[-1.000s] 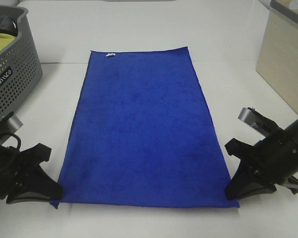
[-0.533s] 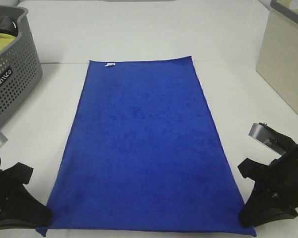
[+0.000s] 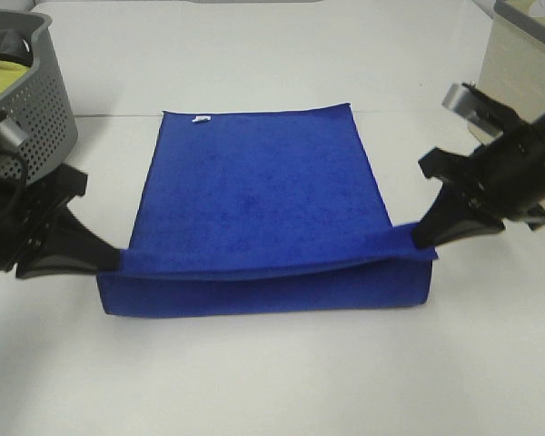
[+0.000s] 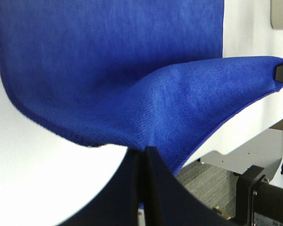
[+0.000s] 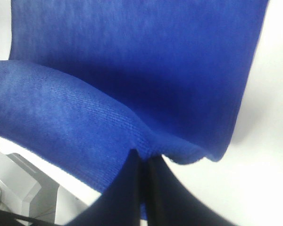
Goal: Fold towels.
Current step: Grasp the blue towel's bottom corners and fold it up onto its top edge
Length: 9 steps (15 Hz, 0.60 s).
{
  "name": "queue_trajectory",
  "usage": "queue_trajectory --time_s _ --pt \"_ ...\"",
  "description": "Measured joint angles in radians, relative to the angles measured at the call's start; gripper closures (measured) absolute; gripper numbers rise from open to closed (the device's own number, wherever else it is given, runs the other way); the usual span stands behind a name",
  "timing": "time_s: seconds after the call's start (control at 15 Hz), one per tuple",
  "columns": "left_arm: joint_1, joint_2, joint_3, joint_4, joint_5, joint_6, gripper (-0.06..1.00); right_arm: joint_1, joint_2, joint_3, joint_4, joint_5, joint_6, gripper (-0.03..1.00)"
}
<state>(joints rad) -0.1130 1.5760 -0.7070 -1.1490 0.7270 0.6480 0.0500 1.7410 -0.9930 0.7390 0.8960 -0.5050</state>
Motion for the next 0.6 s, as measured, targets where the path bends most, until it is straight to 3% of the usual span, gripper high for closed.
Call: queue_trajectory --time_s 0.6 --pt "0.000 0.436 -0.725 0.031 -0.074 -0.015 0.94 0.000 0.529 -0.995 -0.064 0.191 0.126 0.95"
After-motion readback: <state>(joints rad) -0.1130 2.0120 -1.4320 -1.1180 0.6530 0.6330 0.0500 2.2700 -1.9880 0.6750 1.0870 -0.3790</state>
